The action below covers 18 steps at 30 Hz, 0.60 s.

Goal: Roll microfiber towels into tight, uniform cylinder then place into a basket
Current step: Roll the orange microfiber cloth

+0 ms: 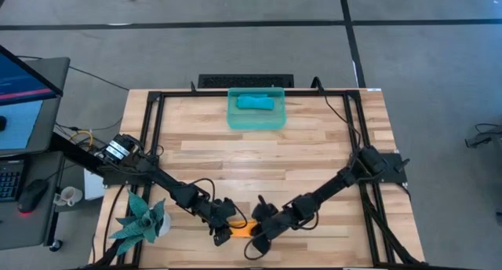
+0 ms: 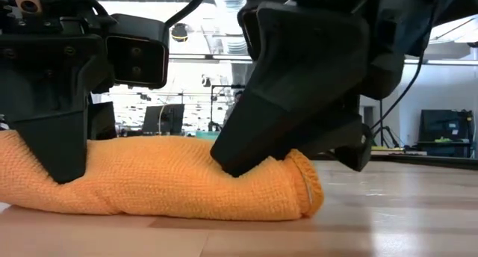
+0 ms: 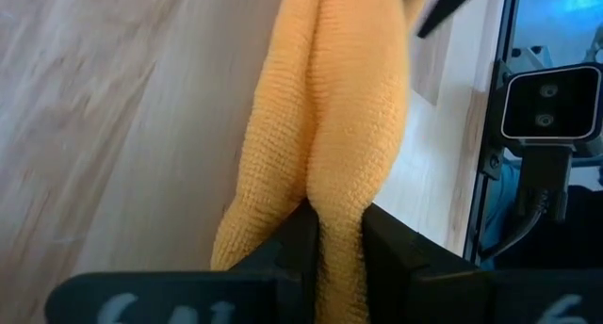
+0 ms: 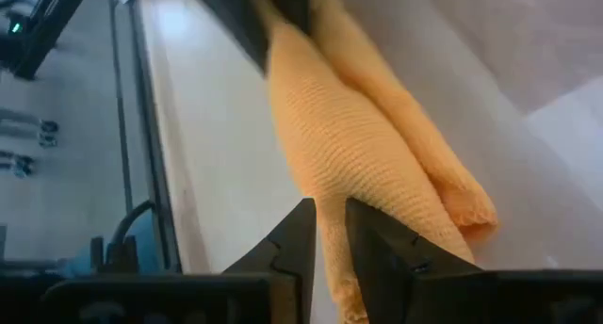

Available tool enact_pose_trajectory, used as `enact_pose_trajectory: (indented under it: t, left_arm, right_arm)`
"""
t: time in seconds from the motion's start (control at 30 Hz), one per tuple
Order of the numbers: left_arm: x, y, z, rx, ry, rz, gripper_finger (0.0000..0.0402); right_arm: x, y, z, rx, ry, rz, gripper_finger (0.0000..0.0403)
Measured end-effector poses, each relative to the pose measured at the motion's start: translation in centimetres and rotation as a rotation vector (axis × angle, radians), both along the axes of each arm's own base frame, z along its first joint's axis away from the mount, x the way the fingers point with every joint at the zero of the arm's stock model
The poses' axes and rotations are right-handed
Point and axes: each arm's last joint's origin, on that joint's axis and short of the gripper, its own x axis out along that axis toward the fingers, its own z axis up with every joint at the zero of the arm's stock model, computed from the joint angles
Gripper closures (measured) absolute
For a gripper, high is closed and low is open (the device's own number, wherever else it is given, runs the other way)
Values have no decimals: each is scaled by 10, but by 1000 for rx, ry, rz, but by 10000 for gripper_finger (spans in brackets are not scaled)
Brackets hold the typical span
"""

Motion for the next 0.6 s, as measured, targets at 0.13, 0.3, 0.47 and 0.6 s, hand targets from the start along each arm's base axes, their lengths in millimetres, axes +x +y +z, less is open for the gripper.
enact_pose_trajectory:
  t: [0.13,0.3,0.47,0.6]
  left_arm:
    - [0,0,0,2,-5,0,356]
    - [1,0,1,8,-18,0,351]
    - [2,0,1,27,-47,-22,322]
    - [2,-1,1,49,-68,-61,290]
  right_arm:
    - [0,-7,-2,16,65,-64,312]
    - [1,-16,-4,18,114,-117,312]
    - [2,-24,-6,28,159,-135,312]
    - [2,-26,-7,37,173,-131,313]
